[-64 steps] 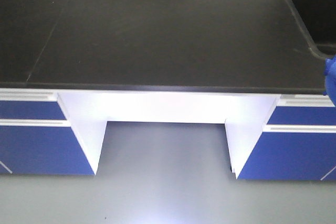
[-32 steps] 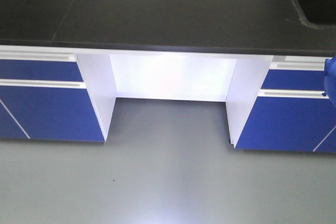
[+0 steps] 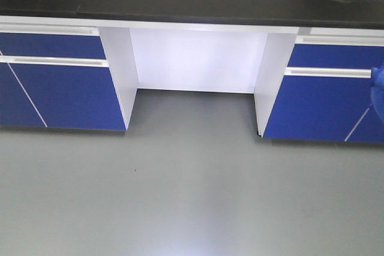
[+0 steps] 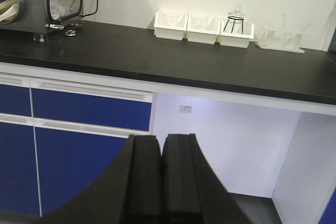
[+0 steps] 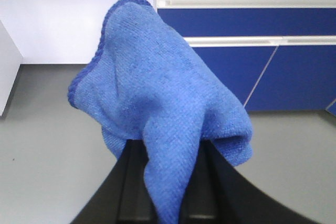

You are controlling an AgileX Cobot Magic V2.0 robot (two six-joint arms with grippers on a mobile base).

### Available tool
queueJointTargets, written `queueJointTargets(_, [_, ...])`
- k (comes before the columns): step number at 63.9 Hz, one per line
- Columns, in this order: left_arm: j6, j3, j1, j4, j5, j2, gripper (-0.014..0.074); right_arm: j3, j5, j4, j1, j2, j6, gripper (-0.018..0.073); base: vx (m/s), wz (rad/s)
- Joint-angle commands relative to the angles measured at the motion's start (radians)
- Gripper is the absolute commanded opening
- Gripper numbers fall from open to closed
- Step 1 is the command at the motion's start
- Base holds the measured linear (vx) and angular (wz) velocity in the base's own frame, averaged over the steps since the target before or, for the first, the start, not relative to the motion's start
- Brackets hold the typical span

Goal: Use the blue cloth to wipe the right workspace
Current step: 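Hold the cloth in the right gripper while driving to the other counter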

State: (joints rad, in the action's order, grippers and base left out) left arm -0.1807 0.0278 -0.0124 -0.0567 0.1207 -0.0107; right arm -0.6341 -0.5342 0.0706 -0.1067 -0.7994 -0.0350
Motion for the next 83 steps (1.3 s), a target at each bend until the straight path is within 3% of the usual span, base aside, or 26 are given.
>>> queueJointTargets(1, [-0.008, 0.031, 0.005, 0.007, -0.078, -0.017, -0.0006, -0.028, 0.070, 0.008, -0.007, 0.010, 0.005, -0.0008, -0.35, -0.05])
queueJointTargets(59, [-0.008, 0.031, 0.005, 0.007, -0.078, -0.017, -0.0006, -0.028, 0.070, 0.008, -0.007, 0.010, 0.005, -0.0008, -0.31, -0.06])
queueJointTargets(83, [-0.008, 0.031, 0.005, 0.007, -0.078, -0.017, -0.0006, -0.028, 0.070, 0.008, -0.007, 0.010, 0.005, -0.0008, -0.17, -0.31])
